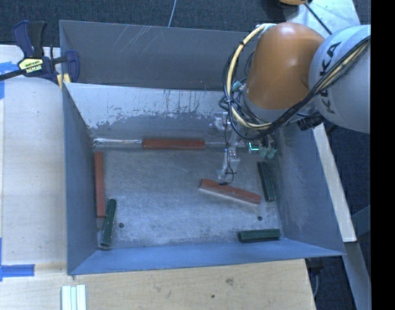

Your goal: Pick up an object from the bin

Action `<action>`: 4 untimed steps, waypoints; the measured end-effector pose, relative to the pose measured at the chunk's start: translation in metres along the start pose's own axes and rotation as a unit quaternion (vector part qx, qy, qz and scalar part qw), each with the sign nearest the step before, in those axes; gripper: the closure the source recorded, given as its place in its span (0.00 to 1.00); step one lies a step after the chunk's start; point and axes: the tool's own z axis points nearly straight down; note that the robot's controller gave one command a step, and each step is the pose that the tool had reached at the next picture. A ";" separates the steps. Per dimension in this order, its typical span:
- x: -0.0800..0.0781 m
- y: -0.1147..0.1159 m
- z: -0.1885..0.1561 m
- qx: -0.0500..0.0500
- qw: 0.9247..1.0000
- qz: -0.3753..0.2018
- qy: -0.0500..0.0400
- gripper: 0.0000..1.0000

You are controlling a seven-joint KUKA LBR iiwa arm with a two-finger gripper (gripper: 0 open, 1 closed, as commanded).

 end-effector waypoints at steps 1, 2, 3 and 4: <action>-0.001 0.000 -0.003 0.000 1.000 0.001 -0.006 0.00; 0.027 -0.021 0.065 0.000 1.000 0.022 -0.006 0.00; 0.036 -0.040 0.114 0.000 0.999 0.041 -0.005 1.00; 0.036 -0.040 0.114 0.000 0.999 0.041 -0.005 1.00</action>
Offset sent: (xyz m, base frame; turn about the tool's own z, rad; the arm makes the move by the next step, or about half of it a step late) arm -0.0437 -0.0320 -0.1021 0.0667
